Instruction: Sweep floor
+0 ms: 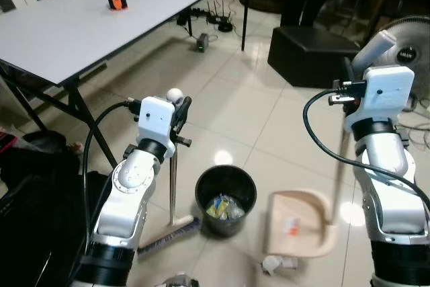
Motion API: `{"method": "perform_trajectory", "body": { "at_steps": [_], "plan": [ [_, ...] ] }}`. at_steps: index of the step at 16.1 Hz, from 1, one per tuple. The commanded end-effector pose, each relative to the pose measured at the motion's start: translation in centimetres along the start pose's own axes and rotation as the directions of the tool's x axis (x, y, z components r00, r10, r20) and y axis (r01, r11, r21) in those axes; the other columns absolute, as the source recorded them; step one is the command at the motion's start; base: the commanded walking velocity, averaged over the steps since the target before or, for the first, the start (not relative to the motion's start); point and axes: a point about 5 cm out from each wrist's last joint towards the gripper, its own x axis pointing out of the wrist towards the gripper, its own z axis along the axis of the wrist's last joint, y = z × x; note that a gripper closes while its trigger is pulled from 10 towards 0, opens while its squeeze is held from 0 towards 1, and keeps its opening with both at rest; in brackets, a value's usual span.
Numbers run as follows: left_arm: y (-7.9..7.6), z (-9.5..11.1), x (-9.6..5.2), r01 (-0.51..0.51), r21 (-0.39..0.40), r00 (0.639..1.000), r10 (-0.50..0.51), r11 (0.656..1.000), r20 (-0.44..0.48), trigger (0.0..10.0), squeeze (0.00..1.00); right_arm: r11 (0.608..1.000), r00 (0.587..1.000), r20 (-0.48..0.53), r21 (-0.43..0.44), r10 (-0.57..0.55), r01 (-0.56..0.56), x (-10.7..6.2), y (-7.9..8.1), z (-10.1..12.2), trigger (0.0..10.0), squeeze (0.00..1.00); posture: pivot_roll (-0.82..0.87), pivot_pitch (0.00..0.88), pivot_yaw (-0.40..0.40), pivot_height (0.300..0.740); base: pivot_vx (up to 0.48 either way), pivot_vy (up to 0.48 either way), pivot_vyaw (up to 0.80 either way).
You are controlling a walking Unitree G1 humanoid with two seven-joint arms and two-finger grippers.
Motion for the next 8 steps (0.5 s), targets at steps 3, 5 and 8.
{"method": "perform_trajectory", "body": {
  "at_steps": [3,5,8],
  "plan": [
    [0.1,0.3,-0.1,0.009,0.004,1.0,-0.009,1.0,0.007,10.0,0.0,1.0,1.0,-0.006,0.029,-0.001,0.002,-0.6,0.2,0.2,10.0,0.0,-0.02,0.0,0.042,0.74,-0.306,0.0,0.0],
    [0.0,0.3,-0.1,0.01,0.004,1.0,-0.01,1.0,0.005,10.0,0.0,0.999,1.0,-0.027,0.048,0.011,-0.01,-1.1,0.5,-0.2,10.0,0.0,-0.03,0.0,0.042,0.74,-0.306,0.0,0.0],
    [0.0,0.2,0.0,0.012,0.012,1.0,-0.012,1.0,-0.002,10.0,0.0,0.998,0.999,-0.044,0.059,0.021,-0.018,-1.5,0.6,-0.5,10.0,0.0,-0.03,0.0,0.044,0.74,-0.101,0.0,0.0]
  ]
}}
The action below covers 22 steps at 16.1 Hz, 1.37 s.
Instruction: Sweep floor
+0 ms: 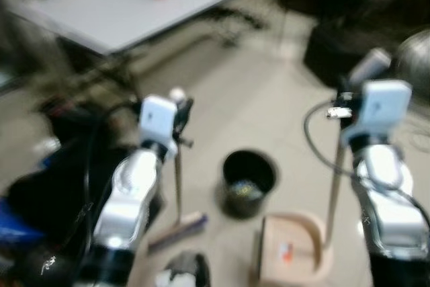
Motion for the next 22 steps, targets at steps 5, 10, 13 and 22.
{"method": "perform_trajectory", "body": {
  "at_steps": [5,10,13,22],
  "plan": [
    [-0.2,1.6,1.0,0.022,0.067,0.998,-0.025,0.997,0.049,10.0,0.0,0.998,0.999,0.018,0.055,-0.032,0.031,-0.2,-0.4,0.8,10.0,0.0,-0.04,0.0,0.051,0.74,0.0,0.0,0.0],
    [-0.5,1.7,1.3,0.032,0.079,0.998,-0.036,0.996,0.048,10.0,0.0,0.997,0.999,-0.013,0.061,-0.048,0.048,-0.7,-0.5,0.0,10.0,0.0,-0.04,0.0,0.058,0.74,0.0,-0.34,0.0],
    [-0.7,1.7,1.3,0.041,0.083,0.998,-0.045,0.996,0.046,10.0,0.0,0.997,0.998,-0.03,0.063,-0.05,0.052,-0.9,-0.6,-0.2,10.0,0.0,-0.04,0.0,0.058,0.74,0.0,-0.376,0.0],
    [-0.7,2.1,1.6,0.029,0.041,0.997,-0.032,0.999,0.068,10.0,0.0,0.997,0.995,-0.083,0.051,-0.055,0.059,-1.2,-0.8,-0.7,10.0,0.0,-0.05,0.0,0.066,0.74,0.0,-0.207,-0.18]
  ]
}}
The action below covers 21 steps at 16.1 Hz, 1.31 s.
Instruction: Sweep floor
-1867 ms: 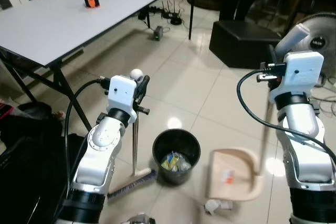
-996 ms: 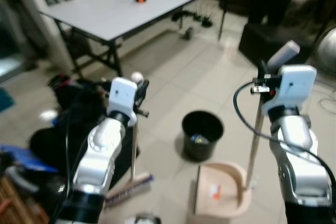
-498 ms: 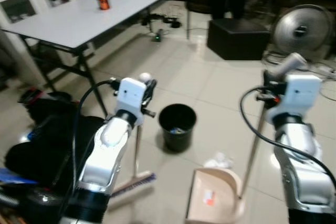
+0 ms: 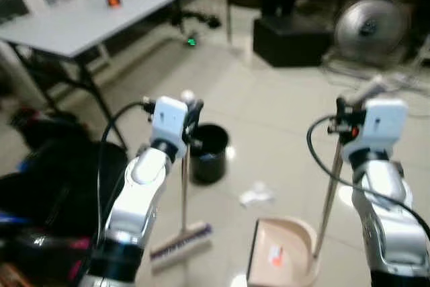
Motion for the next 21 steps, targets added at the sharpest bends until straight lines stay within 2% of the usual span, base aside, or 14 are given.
{"method": "perform_trajectory", "body": {
  "at_steps": [1,4,9,12,15,18,21],
  "plan": [
    [1.0,1.2,0.1,-0.032,0.04,0.998,0.029,0.999,0.058,10.0,0.0,1.0,0.999,0.05,0.012,0.001,-0.002,0.1,0.3,1.2,10.0,0.0,-0.05,0.0,0.066,0.74,0.0,0.0,-0.8],
    [0.7,2.0,0.3,0.003,0.013,0.994,-0.005,1.0,0.11,10.0,0.0,1.0,0.998,0.055,0.008,-0.022,0.022,0.0,0.0,1.3,10.0,0.0,-0.06,0.0,0.068,0.74,0.191,0.0,-0.8],
    [0.6,2.2,0.5,-0.002,0.013,0.992,0.0,1.0,0.129,10.0,0.0,1.0,0.997,0.073,0.004,-0.03,0.03,0.0,-0.2,1.6,10.0,0.0,-0.07,0.0,0.065,0.74,0.358,0.0,-0.75],
    [1.2,2.3,0.5,-0.035,0.024,0.99,0.031,0.999,0.141,10.0,0.0,1.0,0.996,0.086,-0.005,-0.004,0.004,0.2,0.0,1.8,10.0,0.0,-0.06,0.0,0.061,0.74,0.38,0.0,0.0],
    [2.0,2.5,0.4,-0.1,0.045,0.983,0.092,0.994,0.16,10.0,0.0,0.997,0.993,0.107,0.045,0.05,-0.055,0.2,0.9,2.2,10.0,0.0,-0.06,0.0,0.058,0.74,0.393,0.0,0.0],
    [2.3,2.6,0.4,-0.114,0.044,0.981,0.105,0.993,0.166,10.0,0.0,0.998,0.993,0.094,0.004,0.07,-0.07,0.2,1.0,2.1,10.0,0.0,-0.06,0.0,0.057,0.74,0.418,0.0,0.0],
    [2.3,2.7,0.4,-0.119,0.045,0.98,0.11,0.992,0.168,10.0,0.0,0.997,0.993,0.089,-0.008,0.074,-0.074,0.2,1.1,2.0,10.0,0.0,-0.06,0.0,0.059,0.74,0.434,0.0,0.8]
  ]
}}
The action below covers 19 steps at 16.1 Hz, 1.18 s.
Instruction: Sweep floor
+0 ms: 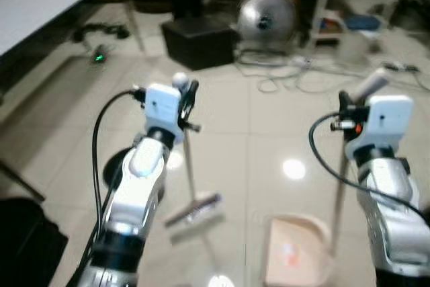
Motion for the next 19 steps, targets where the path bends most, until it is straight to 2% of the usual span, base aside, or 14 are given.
{"method": "perform_trajectory", "body": {
  "at_steps": [1,3,15,17,19],
  "plan": [
    [1.4,0.6,-0.1,-0.043,0.062,0.999,0.042,0.997,0.024,10.0,0.0,0.998,0.997,0.056,0.043,0.044,-0.046,0.3,1.2,1.2,10.0,0.0,-0.06,0.0,0.058,0.74,0.439,0.0,0.51],
    [1.3,0.5,-0.1,-0.038,0.06,0.999,0.037,0.997,0.02,10.0,0.0,0.997,0.998,0.061,0.067,0.034,-0.038,0.2,1.0,1.2,10.0,0.0,-0.06,0.0,0.061,0.74,0.439,0.0,0.0],
    [1.1,0.4,0.1,-0.031,0.054,0.999,0.03,0.998,0.012,10.0,0.0,0.997,0.997,0.066,0.064,0.028,-0.032,0.3,1.1,1.0,10.0,0.0,-0.05,0.0,0.068,0.74,0.438,0.0,0.0],
    [1.0,0.0,0.1,-0.025,0.049,1.0,0.025,0.999,-0.01,10.0,0.0,0.997,0.997,0.07,0.067,0.04,-0.045,0.6,1.4,0.7,10.0,0.0,-0.05,0.0,0.07,0.74,0.414,0.0,0.0],
    [0.9,-0.8,0.1,-0.011,0.055,0.998,0.014,0.998,-0.053,10.0,0.0,0.994,0.993,0.076,0.057,0.087,-0.091,1.0,1.9,0.2,10.0,0.0,-0.04,0.0,0.067,0.74,0.0,0.0,0.0]
  ]
}}
